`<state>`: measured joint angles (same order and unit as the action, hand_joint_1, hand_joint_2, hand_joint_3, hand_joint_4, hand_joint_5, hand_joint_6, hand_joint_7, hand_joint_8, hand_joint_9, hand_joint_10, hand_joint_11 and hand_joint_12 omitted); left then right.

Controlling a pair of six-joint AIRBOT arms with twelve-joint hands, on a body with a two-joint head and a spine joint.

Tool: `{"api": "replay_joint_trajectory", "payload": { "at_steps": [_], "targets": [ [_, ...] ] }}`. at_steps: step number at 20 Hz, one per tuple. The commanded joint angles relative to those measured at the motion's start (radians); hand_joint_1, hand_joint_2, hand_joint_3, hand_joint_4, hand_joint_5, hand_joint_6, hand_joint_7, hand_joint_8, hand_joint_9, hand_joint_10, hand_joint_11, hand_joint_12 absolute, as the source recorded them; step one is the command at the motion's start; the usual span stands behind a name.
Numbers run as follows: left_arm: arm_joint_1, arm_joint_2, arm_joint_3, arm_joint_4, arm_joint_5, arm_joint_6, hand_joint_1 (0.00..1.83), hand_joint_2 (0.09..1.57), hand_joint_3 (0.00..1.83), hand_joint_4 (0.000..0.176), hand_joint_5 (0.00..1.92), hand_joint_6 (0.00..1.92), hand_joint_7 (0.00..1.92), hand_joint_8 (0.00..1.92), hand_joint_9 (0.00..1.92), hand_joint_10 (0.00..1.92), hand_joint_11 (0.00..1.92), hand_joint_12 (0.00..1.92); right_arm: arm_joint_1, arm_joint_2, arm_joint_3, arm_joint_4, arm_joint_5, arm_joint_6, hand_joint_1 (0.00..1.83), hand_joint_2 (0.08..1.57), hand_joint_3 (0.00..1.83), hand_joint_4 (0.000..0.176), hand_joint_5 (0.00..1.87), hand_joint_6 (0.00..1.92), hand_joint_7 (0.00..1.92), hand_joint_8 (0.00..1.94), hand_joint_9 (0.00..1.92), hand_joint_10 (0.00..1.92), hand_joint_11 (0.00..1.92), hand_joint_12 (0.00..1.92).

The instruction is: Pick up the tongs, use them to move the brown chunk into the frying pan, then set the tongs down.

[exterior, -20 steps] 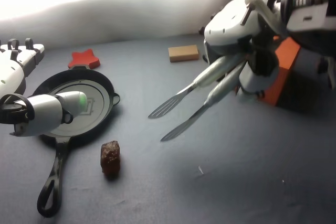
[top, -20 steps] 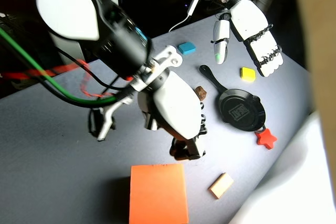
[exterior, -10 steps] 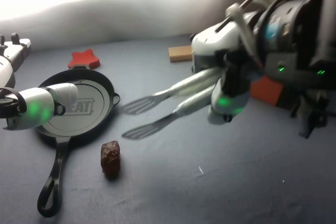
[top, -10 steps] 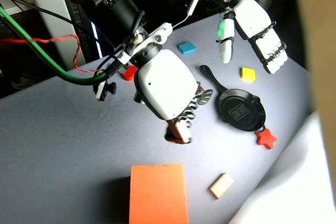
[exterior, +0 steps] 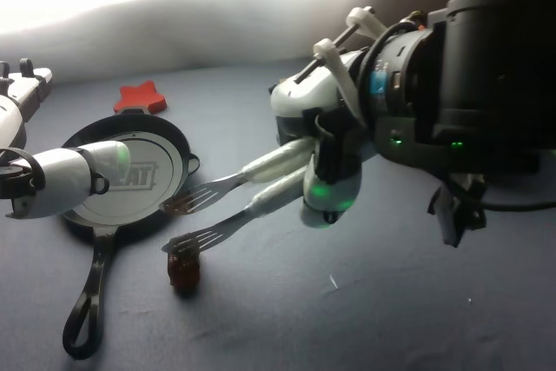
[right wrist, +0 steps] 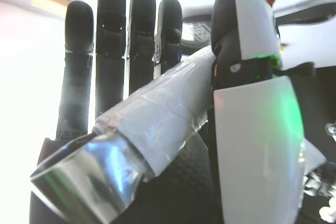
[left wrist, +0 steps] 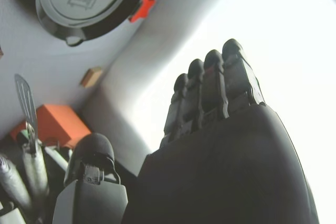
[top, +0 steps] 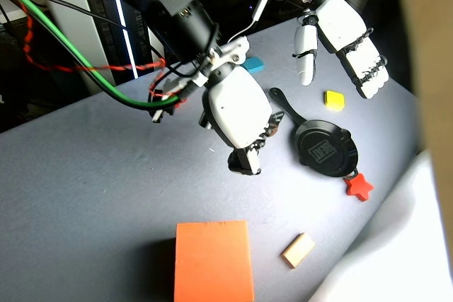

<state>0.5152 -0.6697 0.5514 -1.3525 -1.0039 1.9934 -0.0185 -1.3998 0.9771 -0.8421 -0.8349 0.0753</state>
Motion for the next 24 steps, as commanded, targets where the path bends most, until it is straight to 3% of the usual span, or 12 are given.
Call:
{"api": "replay_joint_trajectory", "payload": {
  "at_steps": [1, 8, 24],
  "targets": [
    [-0.007, 0.011, 0.002, 0.068, -0.070, 0.007, 0.00, 1.19, 0.00, 0.000, 0.03, 0.00, 0.06, 0.00, 0.02, 0.00, 0.01, 0.00, 0.005, -0.003, -0.001, -0.045, 0.046, 0.008, 1.11, 1.15, 0.00, 0.000, 0.93, 0.00, 0.96, 0.00, 0.95, 0.03, 0.37, 1.39],
    [-0.006, 0.011, 0.009, 0.063, -0.059, 0.018, 0.00, 1.19, 0.00, 0.000, 0.03, 0.01, 0.06, 0.00, 0.02, 0.00, 0.01, 0.00, -0.014, -0.038, 0.012, -0.044, 0.069, 0.018, 1.04, 1.17, 0.01, 0.000, 0.92, 0.00, 0.96, 0.00, 0.97, 0.03, 0.39, 1.35],
    [-0.012, 0.010, 0.023, 0.056, -0.045, 0.021, 0.00, 1.18, 0.00, 0.000, 0.01, 0.00, 0.05, 0.00, 0.02, 0.00, 0.01, 0.00, -0.069, -0.058, 0.069, -0.044, 0.104, 0.036, 1.08, 1.15, 0.00, 0.000, 0.91, 0.00, 0.96, 0.01, 0.96, 0.03, 0.39, 1.35]
  ]
}}
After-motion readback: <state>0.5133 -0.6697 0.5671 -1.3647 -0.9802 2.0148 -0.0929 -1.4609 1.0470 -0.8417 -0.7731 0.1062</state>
